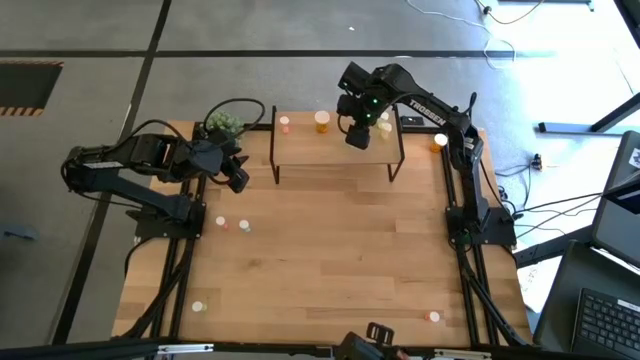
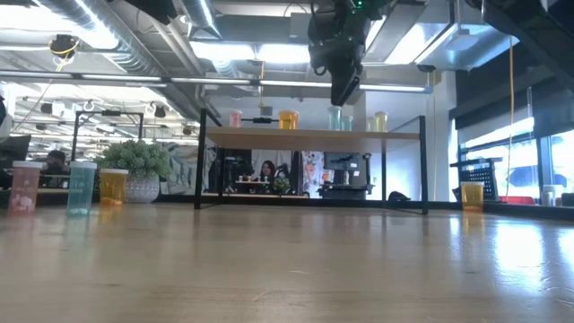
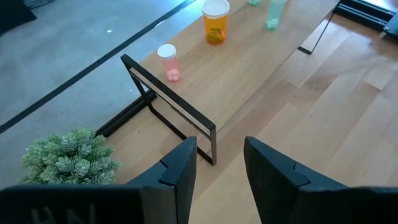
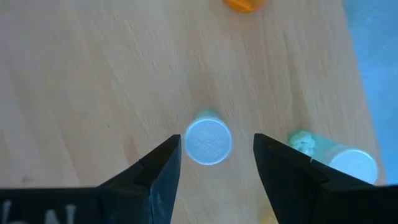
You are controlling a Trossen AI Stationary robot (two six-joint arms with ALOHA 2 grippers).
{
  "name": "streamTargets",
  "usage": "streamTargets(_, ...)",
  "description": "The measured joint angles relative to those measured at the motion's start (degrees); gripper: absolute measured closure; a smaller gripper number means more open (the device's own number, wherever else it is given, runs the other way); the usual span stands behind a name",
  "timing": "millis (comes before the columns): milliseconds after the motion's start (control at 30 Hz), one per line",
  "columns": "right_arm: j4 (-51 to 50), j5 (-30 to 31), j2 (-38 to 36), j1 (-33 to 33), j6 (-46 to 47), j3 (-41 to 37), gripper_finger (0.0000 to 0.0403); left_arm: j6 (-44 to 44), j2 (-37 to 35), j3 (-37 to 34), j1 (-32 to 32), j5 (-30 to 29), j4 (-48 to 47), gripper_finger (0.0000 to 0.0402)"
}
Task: Pick and place medicine bottles onto shelf by color
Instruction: Adjust the blue medicine bottle on the shelf to align with the other blue medicine bottle
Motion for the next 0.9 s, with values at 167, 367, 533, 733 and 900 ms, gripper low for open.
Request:
streamTargets(167, 0.0, -1.5, 0.0, -0.1, 0.0, 0.0, 0.0199, 0.0, 0.0, 0.0, 0.0, 0.0, 0.0, 0.0273)
streamTargets(367, -0.8, -1.6, 0.5, -0.9, 0.3, 0.0, 0.0199, 0.0, 0.0, 0.0, 0.0, 0.8, 0.0, 0.0273)
streamTargets(533, -1.0, -2.0, 1.1, -1.0, 0.1, -0.1, 0.0199, 0.0, 0.0, 0.0, 0.0, 0.9, 0.0, 0.0273)
streamTargets(733, -1.0, -2.0, 1.1, -1.0, -0.1, -0.1, 0.0199, 0.1, 0.0, 0.0, 0.0, 0.9, 0.0, 0.0273)
streamTargets(900, -0.9, -2.0, 1.1, -1.0, -0.1, -0.1, 0.0199, 1.1, 0.0, 0.0, 0.0, 0.9, 0.0, 0.0273)
